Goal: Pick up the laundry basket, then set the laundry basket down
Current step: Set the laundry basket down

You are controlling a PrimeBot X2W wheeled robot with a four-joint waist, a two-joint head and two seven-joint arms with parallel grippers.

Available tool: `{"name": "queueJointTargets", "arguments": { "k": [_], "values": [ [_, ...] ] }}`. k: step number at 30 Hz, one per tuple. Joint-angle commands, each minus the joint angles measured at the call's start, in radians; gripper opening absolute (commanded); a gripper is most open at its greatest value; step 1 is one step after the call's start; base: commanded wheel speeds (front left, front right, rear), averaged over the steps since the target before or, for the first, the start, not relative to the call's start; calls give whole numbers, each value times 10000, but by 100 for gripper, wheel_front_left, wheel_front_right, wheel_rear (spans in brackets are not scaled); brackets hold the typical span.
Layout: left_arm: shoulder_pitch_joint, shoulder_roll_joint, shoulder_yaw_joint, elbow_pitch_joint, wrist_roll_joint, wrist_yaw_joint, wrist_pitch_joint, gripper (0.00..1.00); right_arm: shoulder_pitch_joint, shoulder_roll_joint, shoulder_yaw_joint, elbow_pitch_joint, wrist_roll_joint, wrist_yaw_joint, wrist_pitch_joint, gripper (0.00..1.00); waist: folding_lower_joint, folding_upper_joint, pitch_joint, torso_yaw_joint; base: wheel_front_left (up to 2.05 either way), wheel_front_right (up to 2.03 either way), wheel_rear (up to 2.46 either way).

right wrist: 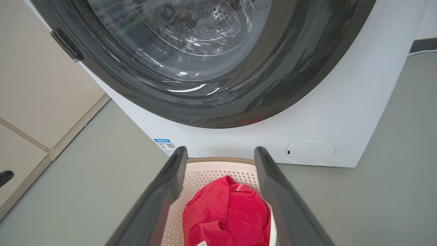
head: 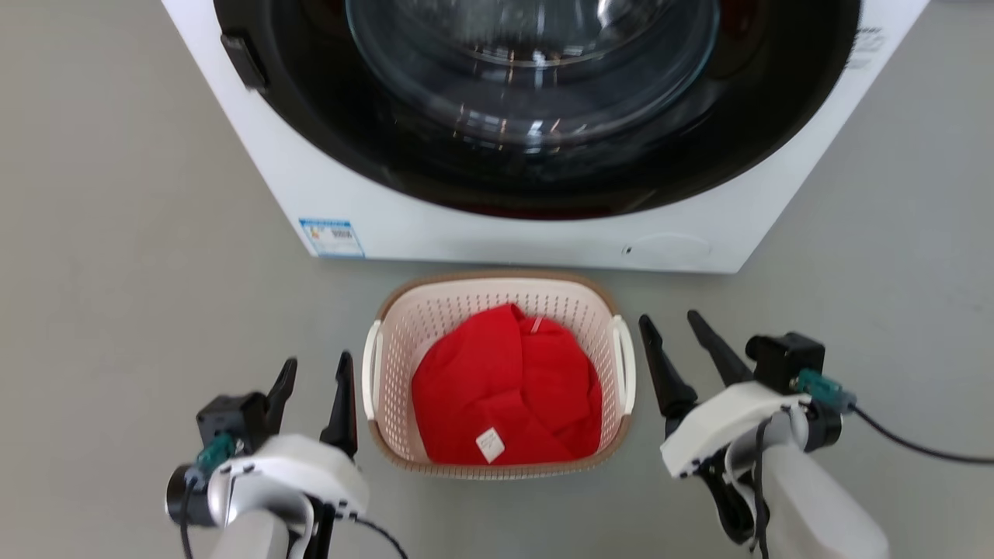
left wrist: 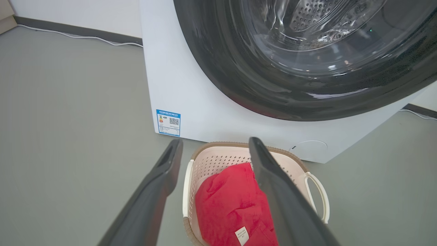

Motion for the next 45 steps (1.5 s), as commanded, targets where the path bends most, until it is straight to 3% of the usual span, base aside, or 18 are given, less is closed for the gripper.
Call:
{"name": "queueJointTargets", "arguments": {
  "k": [1,8,22,45],
  "values": [
    [272,151,447,-481,153,-104,-63,100,367,147,161,-517,-159,62,-139,100,0,0,-392,-140,0,0,0],
    [1405,115,740,-1508,447,-91,-63,100,1326,147,153,-1522,-264,62,-139,100,0,0,-978,-261,0,0,0],
    [3147,110,804,-3554,282,488,-63,100,2925,147,-123,-3332,-372,62,-139,100,0,0,-1805,-540,0,0,0],
    [4480,109,588,-4937,103,1221,-63,100,4357,147,-656,-4336,-500,62,-139,100,0,0,-2366,-707,0,0,0]
  ]
}}
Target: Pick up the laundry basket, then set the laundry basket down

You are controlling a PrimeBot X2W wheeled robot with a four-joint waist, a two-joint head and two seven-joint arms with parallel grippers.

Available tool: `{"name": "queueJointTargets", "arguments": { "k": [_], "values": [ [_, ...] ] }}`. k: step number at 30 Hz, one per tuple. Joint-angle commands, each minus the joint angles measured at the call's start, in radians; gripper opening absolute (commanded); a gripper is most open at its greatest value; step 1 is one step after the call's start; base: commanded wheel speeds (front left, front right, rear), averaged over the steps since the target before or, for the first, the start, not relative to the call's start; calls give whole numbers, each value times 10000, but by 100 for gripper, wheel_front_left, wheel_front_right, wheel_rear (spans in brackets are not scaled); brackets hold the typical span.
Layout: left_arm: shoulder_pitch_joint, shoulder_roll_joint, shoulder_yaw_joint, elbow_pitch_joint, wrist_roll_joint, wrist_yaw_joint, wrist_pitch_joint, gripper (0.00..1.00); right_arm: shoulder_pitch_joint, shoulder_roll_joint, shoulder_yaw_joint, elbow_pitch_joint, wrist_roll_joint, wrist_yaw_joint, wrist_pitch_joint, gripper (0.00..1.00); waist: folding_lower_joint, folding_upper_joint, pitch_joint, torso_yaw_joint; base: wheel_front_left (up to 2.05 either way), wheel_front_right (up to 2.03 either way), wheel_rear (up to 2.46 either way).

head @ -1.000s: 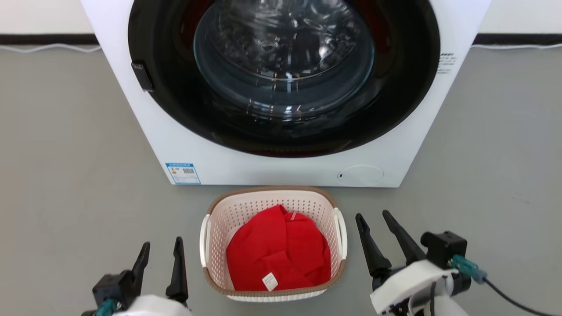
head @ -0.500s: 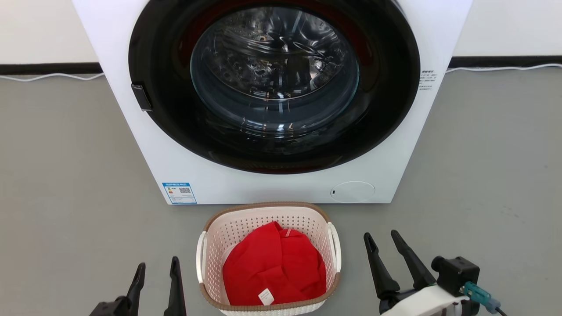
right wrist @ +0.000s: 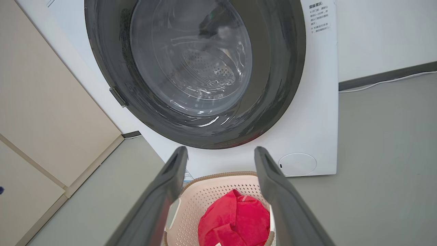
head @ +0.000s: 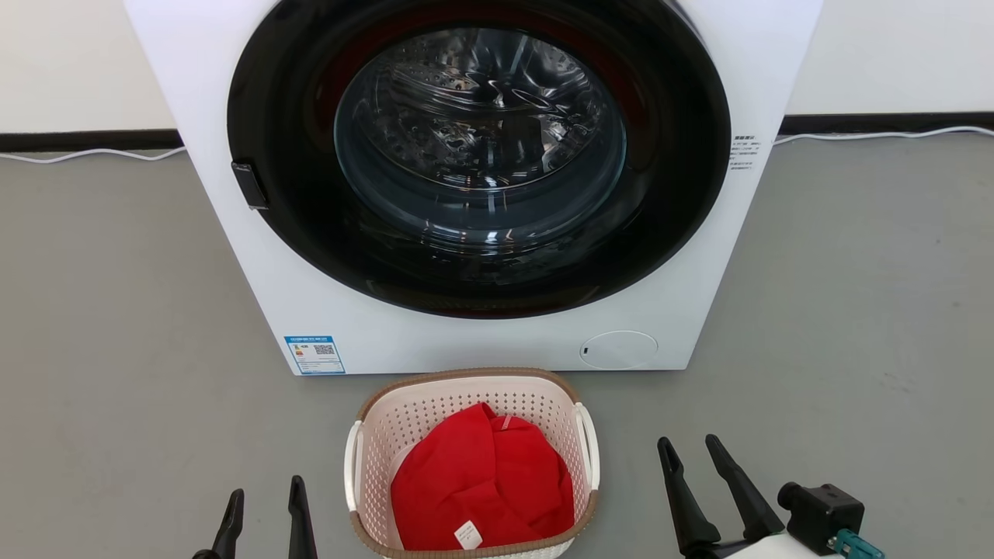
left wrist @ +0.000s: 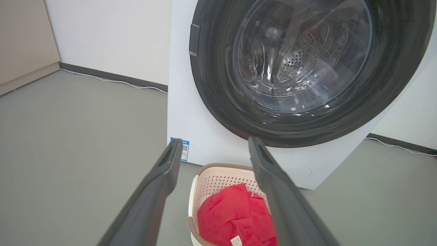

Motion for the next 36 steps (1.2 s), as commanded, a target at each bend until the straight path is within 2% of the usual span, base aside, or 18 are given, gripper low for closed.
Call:
{"name": "queueJointTargets", "arguments": {
  "k": [1,18,24,36],
  "values": [
    [-197,49,256,-319,68,112,-63,100,-143,13,213,-350,-116,62,-139,100,0,-1,-4,-29,0,0,0],
    [-198,49,127,-477,282,215,-63,100,-131,13,151,-454,-205,62,-139,100,0,-1,38,-23,0,0,0],
    [-223,49,67,-564,644,54,-63,100,-124,13,132,-435,-188,62,-139,100,0,-1,47,-20,0,0,0],
    [-329,49,103,-394,917,89,-63,100,-120,13,87,-471,-176,62,-139,100,0,-1,105,-26,0,0,0]
  ]
}}
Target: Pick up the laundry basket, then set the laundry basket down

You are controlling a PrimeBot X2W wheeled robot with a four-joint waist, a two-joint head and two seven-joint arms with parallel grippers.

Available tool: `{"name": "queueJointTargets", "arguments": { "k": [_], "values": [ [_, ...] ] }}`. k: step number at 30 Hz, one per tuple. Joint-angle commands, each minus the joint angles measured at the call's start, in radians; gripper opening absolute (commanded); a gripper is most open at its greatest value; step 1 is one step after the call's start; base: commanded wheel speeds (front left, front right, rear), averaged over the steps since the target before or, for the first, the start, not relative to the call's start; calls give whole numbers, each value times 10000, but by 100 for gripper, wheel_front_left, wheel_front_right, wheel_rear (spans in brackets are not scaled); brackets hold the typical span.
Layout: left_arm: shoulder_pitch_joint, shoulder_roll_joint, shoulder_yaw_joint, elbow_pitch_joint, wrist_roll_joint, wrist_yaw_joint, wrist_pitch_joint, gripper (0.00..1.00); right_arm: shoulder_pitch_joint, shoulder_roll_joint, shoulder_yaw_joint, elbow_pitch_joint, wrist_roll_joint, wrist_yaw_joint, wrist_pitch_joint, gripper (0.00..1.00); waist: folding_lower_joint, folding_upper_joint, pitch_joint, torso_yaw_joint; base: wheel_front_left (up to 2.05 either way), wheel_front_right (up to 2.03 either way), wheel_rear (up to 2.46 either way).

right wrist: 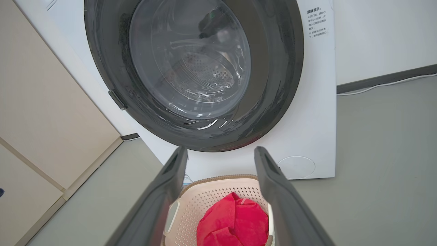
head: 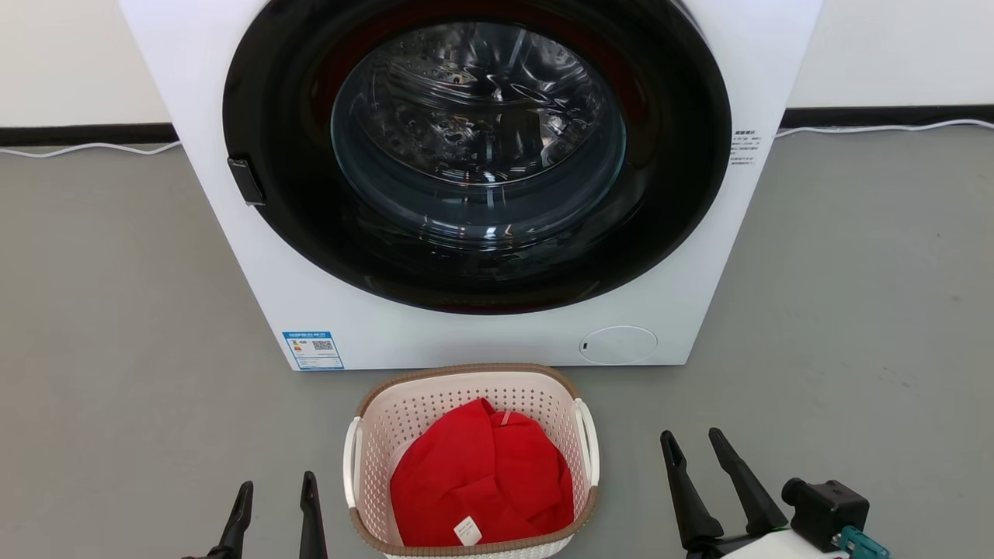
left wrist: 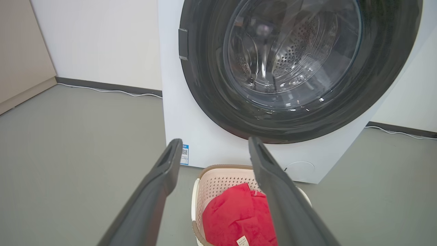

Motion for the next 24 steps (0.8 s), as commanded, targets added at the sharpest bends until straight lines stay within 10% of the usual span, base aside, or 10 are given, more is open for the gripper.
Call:
{"name": "queueJointTargets", "arguments": {
  "k": [1,3,4,24],
  "values": [
    [-330,32,304,-214,174,16,-63,100,-117,13,167,-261,-90,62,-139,100,0,-1,5,11,0,0,0],
    [-328,32,320,-207,198,19,-63,100,-121,13,145,-264,-92,62,-139,100,0,-1,13,26,0,0,0],
    [0,0,17,13,25,2,0,0,0,0,-38,2,0,0,0,0,0,-1,15,26,0,0,0],
    [-399,26,85,662,-1975,-290,359,0,-101,-108,-200,247,1756,-2,361,0,1,-1,-10,28,0,0,0]
  ]
}}
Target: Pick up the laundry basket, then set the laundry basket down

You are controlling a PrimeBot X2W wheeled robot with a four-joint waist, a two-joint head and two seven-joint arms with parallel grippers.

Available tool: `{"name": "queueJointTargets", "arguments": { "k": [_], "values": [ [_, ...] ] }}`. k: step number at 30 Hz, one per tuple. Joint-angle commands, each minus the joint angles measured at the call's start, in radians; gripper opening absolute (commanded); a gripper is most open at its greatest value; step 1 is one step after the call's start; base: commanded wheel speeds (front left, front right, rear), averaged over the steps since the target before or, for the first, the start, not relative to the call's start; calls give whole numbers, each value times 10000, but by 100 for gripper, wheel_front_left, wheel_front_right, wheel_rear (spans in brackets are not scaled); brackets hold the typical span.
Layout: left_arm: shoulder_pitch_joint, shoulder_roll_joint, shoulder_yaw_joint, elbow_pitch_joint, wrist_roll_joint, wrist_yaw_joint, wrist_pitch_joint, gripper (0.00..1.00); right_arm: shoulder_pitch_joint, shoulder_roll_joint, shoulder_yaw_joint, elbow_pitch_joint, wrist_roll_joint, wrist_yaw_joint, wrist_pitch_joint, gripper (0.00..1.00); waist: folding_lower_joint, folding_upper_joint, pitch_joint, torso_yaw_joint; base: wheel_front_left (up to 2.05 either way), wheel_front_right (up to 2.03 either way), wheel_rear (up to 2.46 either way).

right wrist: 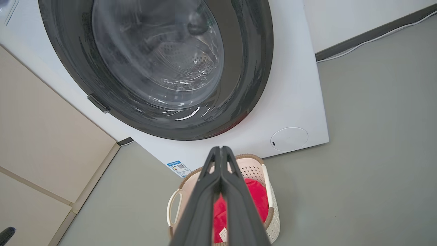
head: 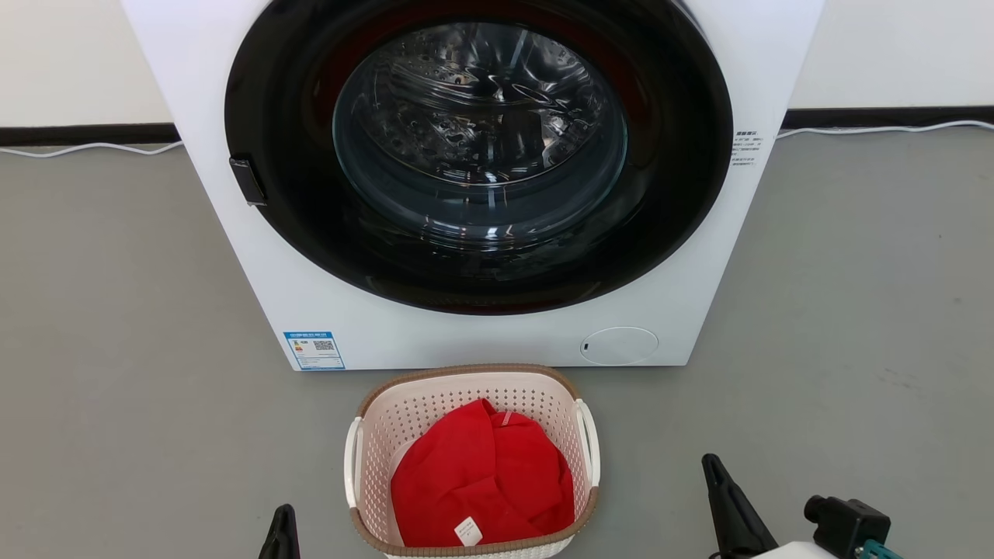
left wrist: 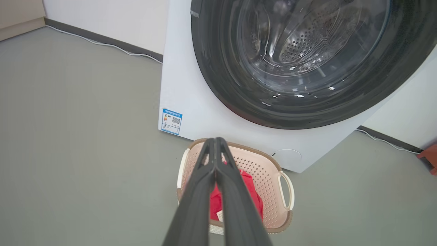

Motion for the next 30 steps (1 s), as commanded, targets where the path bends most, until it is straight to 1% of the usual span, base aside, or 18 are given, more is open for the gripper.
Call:
{"name": "queueJointTargets", "arguments": {
  "k": [1,30],
  "values": [
    [-390,102,82,-183,-276,-82,21,0,-288,-77,-14,-312,246,10,92,0,-3,0,-2,1,0,0,0],
    [-1151,260,335,170,-3637,-628,736,0,-544,-185,-573,-556,3221,27,803,0,-3,0,-51,8,0,0,0]
  ]
}}
